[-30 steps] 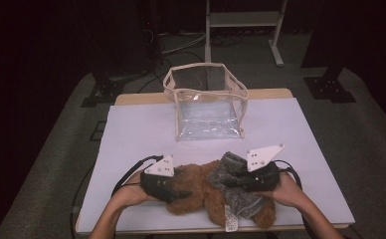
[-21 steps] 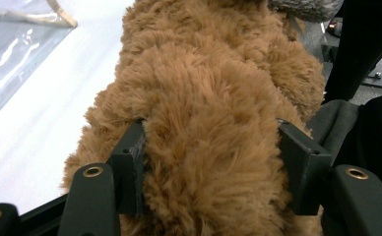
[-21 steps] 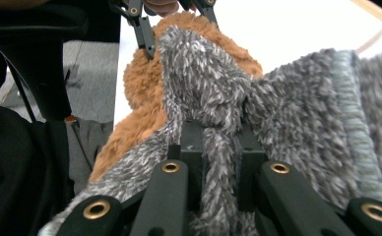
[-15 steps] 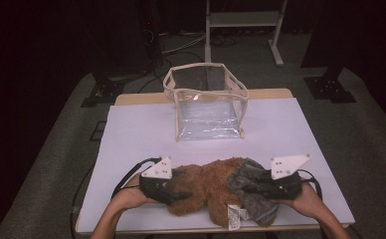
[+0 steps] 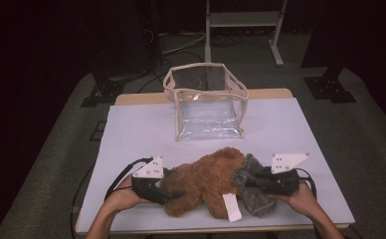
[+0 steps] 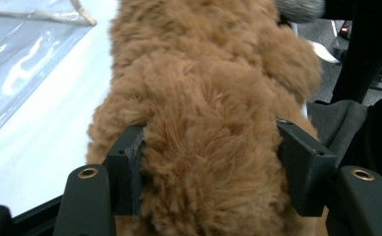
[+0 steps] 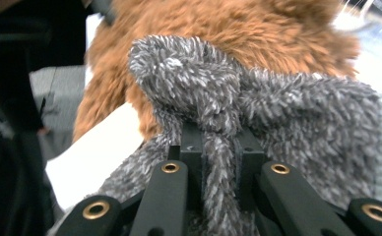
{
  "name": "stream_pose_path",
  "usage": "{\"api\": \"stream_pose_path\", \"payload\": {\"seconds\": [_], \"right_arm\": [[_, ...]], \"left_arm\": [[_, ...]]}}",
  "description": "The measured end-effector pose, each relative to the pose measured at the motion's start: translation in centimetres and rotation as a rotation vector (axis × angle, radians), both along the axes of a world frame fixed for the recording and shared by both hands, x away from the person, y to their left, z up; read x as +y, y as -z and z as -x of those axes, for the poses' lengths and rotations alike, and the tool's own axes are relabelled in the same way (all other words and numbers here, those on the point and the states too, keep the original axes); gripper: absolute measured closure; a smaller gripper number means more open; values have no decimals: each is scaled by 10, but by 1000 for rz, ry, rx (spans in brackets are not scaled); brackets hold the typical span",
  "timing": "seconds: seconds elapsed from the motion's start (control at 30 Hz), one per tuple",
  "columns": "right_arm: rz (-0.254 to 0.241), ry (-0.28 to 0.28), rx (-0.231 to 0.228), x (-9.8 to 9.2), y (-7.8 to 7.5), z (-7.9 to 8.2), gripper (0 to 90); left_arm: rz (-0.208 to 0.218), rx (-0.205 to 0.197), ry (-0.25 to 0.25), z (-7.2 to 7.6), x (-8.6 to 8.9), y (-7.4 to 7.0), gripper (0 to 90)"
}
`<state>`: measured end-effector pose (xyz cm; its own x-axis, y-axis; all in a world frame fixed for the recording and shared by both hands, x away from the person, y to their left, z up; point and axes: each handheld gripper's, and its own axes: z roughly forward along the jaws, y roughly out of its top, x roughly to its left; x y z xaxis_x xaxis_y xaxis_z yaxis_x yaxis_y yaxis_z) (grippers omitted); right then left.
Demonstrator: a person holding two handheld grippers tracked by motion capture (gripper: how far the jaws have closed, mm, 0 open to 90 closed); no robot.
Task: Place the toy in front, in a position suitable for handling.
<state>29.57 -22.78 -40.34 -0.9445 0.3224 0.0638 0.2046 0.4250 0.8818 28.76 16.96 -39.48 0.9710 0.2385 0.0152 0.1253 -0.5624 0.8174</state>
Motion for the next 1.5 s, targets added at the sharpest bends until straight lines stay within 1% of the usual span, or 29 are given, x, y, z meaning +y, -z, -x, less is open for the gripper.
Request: {"api": "stream_pose_path", "payload": {"seconds": [0.03, 0.07, 0.1, 0.17, 0.2, 0.23, 0.3, 0.4, 0.43, 0.53, 0.6, 0.67, 0.7, 0.73, 0.77, 0.83, 0.87, 0.93, 1.03, 1.1, 1.17, 1.23, 1.27, 1.33, 1.37, 1.4, 1.43, 1.5], "right_arm": [[-13, -1, 7, 2, -1, -6, 787], [-12, -3, 10, 4, -2, -11, 787], [-4, -6, 15, 5, -2, -14, 787], [-6, -19, 39, 1, 1, -16, 788], [4, -19, 50, -3, 4, -14, 788], [2, -12, 57, -8, 6, -12, 788], [-13, 2, 78, -20, 12, -7, 787], [-24, 25, 88, -32, 18, 1, 788], [-24, 29, 92, -34, 19, 3, 788], [-23, 40, 97, -38, 22, 5, 788], [-13, 39, 98, -37, 22, 5, 788], [-3, 32, 99, -38, 21, 5, 788], [0, 29, 97, -38, 18, 5, 789], [3, 23, 91, -37, 13, 5, 788], [7, 12, 75, -35, 6, 4, 789], [-2, -10, 39, -29, -10, 2, 789], [3, -23, 18, -23, -20, 1, 789], [29, -48, -24, -7, -38, -5, 789], [55, -99, -83, 21, -62, -20, 789], [60, -123, -107, 38, -75, -31, 789], [89, -135, -122, 53, -84, -42, 789], [141, -139, -123, 64, -86, -52, 789], [171, -143, -116, 68, -84, -57, 789], [234, -150, -64, 72, -74, -64, 789], [245, -152, -37, 71, -68, -65, 790], [241, -155, -15, 69, -63, -65, 792], [226, -157, 1, 65, -60, -64, 794], [209, -153, 8, 57, -56, -58, 797]], "left_arm": [[3, -1, -5, 0, 1, 1, 363], [7, -7, -8, 0, 1, 2, 363], [5, -18, -8, 0, 0, 2, 364], [-2, -43, 7, 1, -6, 2, 368], [-9, -60, 17, 1, -10, 1, 368], [-18, -77, 26, 1, -14, 0, 369], [-30, -111, 52, 0, -24, -3, 371], [-57, -156, 83, -4, -40, -8, 372], [-65, -164, 95, -5, -45, -11, 372], [-78, -168, 110, -14, -54, -16, 369], [-82, -149, 111, -18, -55, -17, 368], [-85, -126, 113, -18, -53, -16, 372], [-91, -122, 116, -18, -51, -16, 375], [-86, -116, 113, -16, -50, -15, 379], [-87, -116, 114, -15, -49, -14, 380], [-80, -114, 114, -11, -47, -13, 382], [-80, -115, 114, -10, -46, -12, 382], [-76, -116, 113, -8, -45, -12, 381], [-71, -116, 111, -4, -45, -11, 381], [-73, -122, 117, -3, -44, -11, 382], [-74, -124, 122, 0, -44, -11, 382], [-81, -134, 126, 2, -44, -12, 380], [-76, -134, 122, 3, -44, -12, 378], [-78, -139, 109, 5, -41, -12, 370], [-69, -137, 97, 5, -39, -13, 361], [-65, -139, 93, 6, -37, -13, 351], [-63, -143, 86, 6, -35, -13, 339], [-57, -136, 69, 9, -32, -14, 311]]}}
